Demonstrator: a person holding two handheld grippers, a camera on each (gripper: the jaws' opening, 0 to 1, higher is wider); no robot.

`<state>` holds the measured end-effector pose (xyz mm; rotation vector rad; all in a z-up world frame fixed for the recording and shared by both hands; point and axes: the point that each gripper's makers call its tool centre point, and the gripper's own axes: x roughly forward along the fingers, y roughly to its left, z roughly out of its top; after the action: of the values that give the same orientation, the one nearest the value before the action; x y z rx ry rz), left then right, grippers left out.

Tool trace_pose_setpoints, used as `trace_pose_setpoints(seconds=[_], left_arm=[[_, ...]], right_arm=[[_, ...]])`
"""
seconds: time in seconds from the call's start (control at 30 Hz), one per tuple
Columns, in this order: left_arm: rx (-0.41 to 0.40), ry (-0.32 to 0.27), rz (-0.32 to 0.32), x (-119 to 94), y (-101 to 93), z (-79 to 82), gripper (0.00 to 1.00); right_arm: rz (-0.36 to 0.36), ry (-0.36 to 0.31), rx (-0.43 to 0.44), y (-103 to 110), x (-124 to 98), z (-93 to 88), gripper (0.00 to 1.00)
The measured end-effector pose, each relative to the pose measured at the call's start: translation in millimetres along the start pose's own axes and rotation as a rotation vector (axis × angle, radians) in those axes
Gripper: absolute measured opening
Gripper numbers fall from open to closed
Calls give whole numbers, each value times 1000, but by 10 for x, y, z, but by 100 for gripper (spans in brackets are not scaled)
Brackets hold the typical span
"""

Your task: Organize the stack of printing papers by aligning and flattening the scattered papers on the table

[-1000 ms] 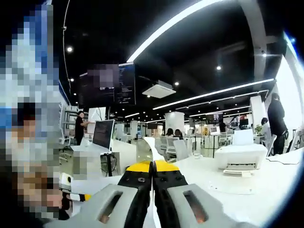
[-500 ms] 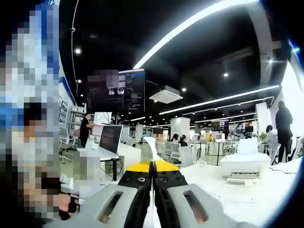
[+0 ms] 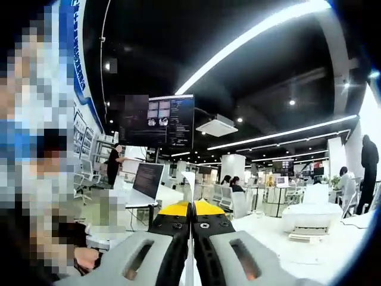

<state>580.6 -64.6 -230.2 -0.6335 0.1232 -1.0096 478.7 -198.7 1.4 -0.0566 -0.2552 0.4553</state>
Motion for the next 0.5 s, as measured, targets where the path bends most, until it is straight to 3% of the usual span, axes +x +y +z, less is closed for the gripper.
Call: trace_pose_setpoints(seconds=[0.5], left_arm=[[1,1,-1,4,3,-1,6]], right_arm=[[71,-56,-32,333,-99,315,0]])
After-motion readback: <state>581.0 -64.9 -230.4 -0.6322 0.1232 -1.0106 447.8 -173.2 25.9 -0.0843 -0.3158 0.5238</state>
